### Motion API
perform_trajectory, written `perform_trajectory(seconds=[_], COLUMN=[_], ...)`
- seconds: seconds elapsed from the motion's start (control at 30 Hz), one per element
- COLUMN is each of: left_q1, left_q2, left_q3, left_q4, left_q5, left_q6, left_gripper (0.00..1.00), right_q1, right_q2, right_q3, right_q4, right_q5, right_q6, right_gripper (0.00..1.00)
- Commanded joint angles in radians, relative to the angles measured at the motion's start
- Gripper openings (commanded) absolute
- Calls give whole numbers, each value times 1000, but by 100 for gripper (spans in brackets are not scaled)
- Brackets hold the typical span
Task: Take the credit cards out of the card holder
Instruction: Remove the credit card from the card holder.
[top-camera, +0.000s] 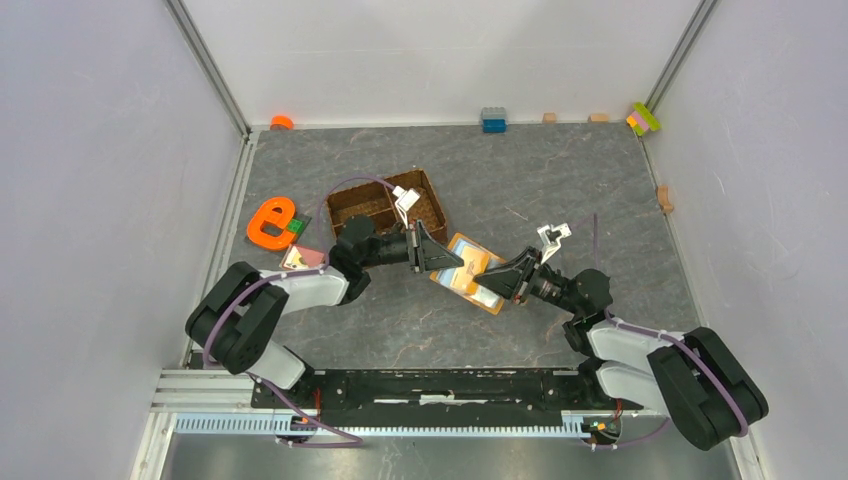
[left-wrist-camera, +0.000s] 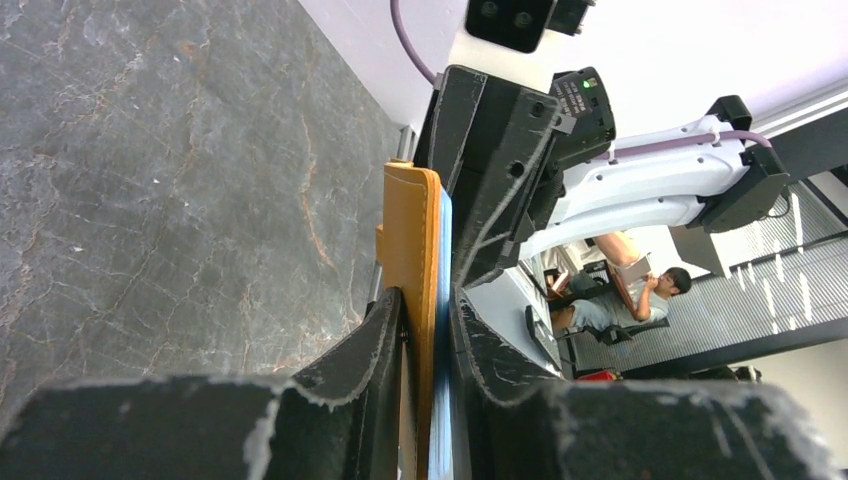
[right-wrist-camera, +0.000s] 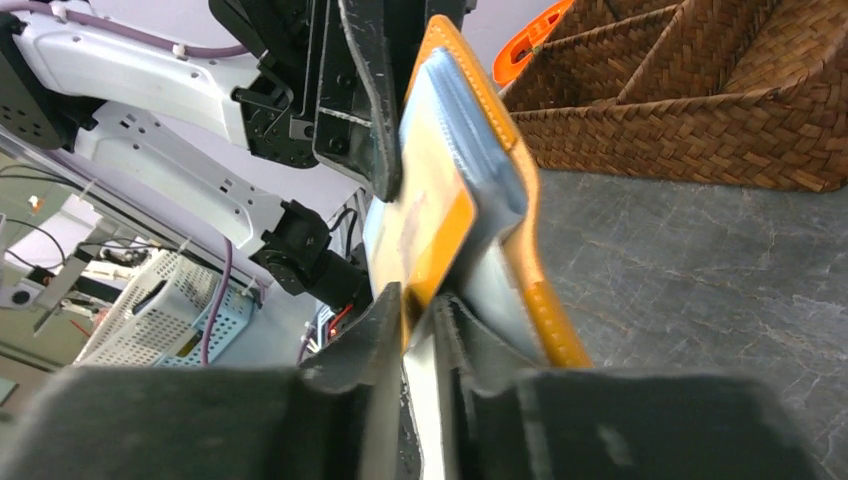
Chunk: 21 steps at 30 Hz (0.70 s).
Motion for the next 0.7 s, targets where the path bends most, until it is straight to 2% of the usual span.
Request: perform_trajectory(seconds=[0.0,0.07,0.3,0.47,0.57,0.67], left_q1=[-17,-11,86,108,114,114], left_q2=[-29,-44,-89,-110,-145,-225], left_q3=[28,21,-66,-87,-92,-85], left_q4=[64,48,174,172,106,-85], left_q5=[45,31,-8,-28,-51,-118], left_q6=[-22,-10,-92,-91,-49,57], left_gripper=[2,2,2,2,2,2], right_q1=[0,-1,-2,-2,-1,-1], right_q2=[7,4,-8,-6,-11,-19], right_q3=[20,19,25,25,26,26], right_q4=[67,65,16,13,0,-14], right_q5=[2,5,16,16,17,25], right_q6=[5,4,-22,-25,-37,-46], right_gripper=[12,6,2,0,0,0])
